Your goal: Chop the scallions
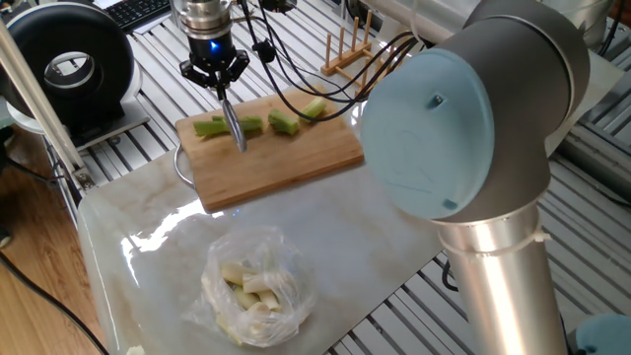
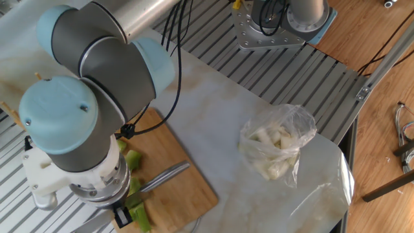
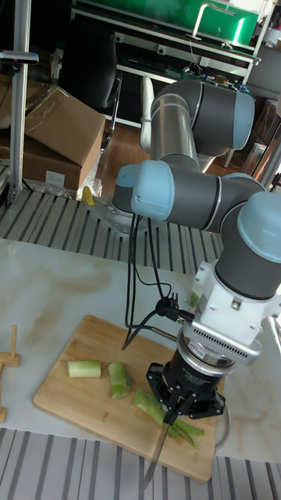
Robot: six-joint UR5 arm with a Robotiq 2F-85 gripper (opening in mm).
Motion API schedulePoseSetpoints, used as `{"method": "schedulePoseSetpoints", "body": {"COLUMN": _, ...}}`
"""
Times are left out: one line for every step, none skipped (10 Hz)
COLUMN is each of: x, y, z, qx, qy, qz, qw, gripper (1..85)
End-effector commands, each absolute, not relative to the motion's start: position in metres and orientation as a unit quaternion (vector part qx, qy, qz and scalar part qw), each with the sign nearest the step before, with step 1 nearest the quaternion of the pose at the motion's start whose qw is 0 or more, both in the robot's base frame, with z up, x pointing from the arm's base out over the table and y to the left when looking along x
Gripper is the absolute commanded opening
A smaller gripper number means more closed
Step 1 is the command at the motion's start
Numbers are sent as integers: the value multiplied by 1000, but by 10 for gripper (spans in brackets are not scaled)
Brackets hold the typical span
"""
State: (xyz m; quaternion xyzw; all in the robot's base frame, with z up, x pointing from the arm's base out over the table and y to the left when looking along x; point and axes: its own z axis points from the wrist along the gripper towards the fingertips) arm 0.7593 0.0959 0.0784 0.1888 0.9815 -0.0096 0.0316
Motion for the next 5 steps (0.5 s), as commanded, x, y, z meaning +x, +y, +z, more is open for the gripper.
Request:
{"method": "schedulePoseSetpoints", "body": {"x": 752, "y": 100, "z": 81, "qx": 193, "qy": 981, "qz": -9, "qw": 28, "gripper": 10}}
{"method": "schedulePoseSetpoints", "body": {"x": 747, "y": 99, "z": 78, "qx": 191, "qy": 981, "qz": -19, "qw": 32, "gripper": 10}}
{"method": "schedulePoseSetpoints", "body": {"x": 743, "y": 97, "z": 77, "qx": 190, "qy": 981, "qz": -27, "qw": 34, "gripper": 10}}
{"method": "schedulePoseSetpoints", "body": {"x": 742, "y": 98, "z": 77, "qx": 192, "qy": 980, "qz": -26, "qw": 33, "gripper": 10}}
{"method": "schedulePoseSetpoints", "body": {"x": 740, "y": 99, "z": 77, "qx": 192, "qy": 980, "qz": -27, "qw": 33, "gripper": 10}}
